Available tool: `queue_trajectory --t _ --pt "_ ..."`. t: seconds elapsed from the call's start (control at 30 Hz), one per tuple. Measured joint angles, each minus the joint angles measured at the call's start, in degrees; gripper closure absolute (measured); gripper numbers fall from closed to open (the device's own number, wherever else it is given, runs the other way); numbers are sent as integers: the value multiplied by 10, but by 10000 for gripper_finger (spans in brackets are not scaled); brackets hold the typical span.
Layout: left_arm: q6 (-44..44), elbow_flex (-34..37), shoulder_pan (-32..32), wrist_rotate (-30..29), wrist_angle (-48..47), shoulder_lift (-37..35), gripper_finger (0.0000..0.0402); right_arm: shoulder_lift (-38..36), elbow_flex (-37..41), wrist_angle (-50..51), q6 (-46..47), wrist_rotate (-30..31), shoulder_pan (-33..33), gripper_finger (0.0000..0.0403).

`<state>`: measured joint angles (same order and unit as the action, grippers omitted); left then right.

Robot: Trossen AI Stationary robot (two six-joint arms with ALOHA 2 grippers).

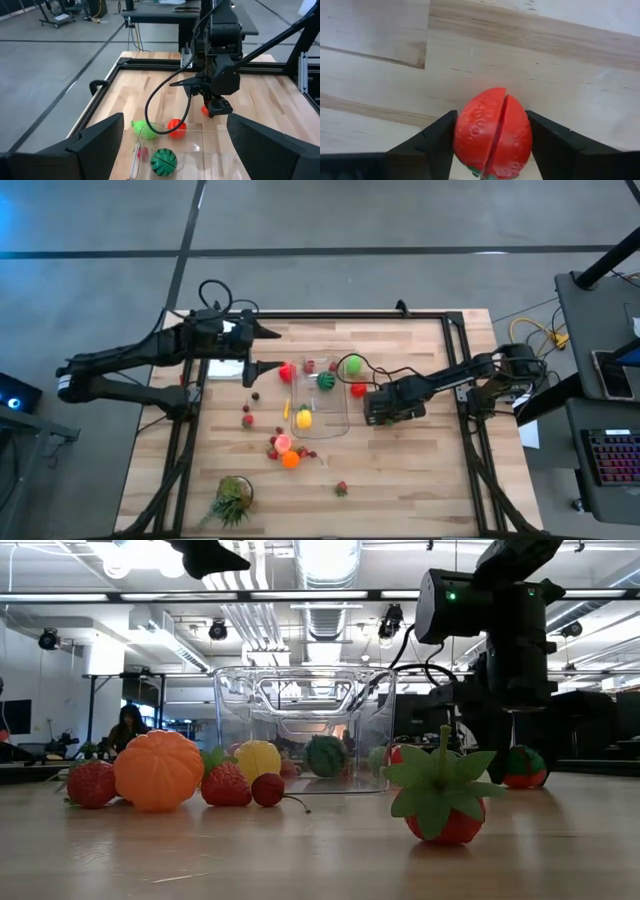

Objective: Pick and placing Produce into tupperware
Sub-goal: Put the strawberry into the transparent bin

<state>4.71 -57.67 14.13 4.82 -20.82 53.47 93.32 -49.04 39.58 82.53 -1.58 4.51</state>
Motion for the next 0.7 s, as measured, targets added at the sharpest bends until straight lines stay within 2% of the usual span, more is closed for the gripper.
queue_trajectory --t 0.2,0.37,0.53,0.7 --pt "0 0 0 -1 5 12 63 -32 -1 -39 0 -5 0 204" --pt "0 0 0 -2 9 12 63 -79 -11 -50 9 29 0 202" --pt "-15 0 0 -2 5 4 63 -120 -63 -79 -74 103 -2 200" --pt "-29 0 0 0 -9 -5 63 -113 -140 -123 -190 126 -19 200"
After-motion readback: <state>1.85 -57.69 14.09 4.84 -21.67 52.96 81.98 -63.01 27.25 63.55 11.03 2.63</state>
